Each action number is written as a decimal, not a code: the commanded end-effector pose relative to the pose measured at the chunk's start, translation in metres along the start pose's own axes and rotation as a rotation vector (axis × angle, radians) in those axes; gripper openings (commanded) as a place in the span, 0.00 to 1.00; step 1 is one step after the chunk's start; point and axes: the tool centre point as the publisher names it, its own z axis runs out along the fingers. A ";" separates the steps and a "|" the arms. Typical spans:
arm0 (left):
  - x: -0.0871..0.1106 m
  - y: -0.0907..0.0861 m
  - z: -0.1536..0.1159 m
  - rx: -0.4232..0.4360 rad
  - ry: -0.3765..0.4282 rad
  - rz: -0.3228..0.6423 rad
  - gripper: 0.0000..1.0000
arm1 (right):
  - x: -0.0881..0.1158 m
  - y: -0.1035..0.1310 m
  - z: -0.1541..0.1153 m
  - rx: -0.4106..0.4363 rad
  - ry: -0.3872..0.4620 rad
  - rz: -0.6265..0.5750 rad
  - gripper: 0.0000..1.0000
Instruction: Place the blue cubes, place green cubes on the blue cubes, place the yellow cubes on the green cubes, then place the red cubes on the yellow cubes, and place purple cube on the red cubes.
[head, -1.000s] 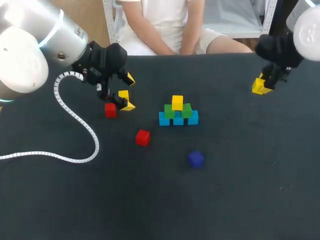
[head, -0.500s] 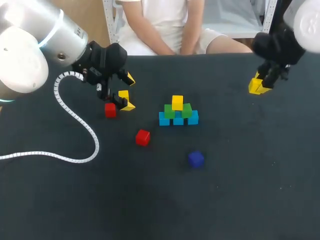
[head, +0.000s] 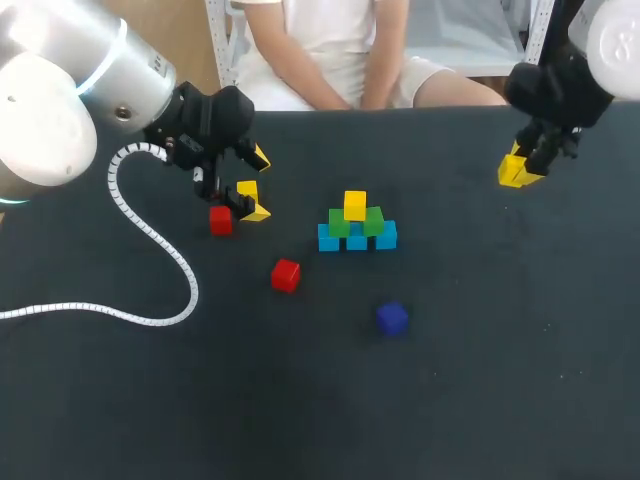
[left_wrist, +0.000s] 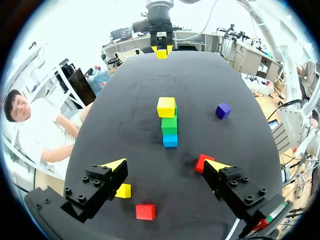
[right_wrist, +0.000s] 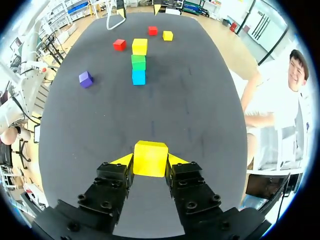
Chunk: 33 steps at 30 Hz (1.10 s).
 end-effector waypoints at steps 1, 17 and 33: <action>0.001 0.000 0.000 0.001 -0.001 0.001 1.00 | 0.000 0.000 0.000 -0.001 -0.002 0.000 0.00; 0.001 0.000 0.000 0.001 -0.001 0.001 1.00 | -0.044 0.031 0.011 -0.030 0.118 -0.124 0.00; 0.001 0.000 0.000 0.001 -0.001 0.001 1.00 | -0.083 0.043 0.022 -0.047 0.190 -0.220 0.00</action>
